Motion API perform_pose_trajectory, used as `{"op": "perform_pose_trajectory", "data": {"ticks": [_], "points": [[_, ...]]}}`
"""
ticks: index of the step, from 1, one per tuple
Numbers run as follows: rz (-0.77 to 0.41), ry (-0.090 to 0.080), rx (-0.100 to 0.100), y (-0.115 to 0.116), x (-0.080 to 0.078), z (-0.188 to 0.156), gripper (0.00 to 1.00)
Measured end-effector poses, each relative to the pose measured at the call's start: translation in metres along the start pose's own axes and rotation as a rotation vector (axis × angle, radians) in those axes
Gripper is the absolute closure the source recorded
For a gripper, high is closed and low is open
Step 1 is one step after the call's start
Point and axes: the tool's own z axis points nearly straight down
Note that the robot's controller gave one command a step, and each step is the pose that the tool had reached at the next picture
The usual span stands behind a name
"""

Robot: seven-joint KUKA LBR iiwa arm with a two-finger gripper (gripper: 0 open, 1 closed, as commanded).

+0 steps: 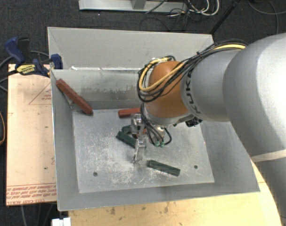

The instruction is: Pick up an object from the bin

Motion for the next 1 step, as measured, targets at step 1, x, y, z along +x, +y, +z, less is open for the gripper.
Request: {"op": "perform_pose_trajectory", "data": {"ticks": [1], "points": [[0.246, -0.001, 0.002, -0.0013, 0.0042, -0.0329, 0.0]]}}
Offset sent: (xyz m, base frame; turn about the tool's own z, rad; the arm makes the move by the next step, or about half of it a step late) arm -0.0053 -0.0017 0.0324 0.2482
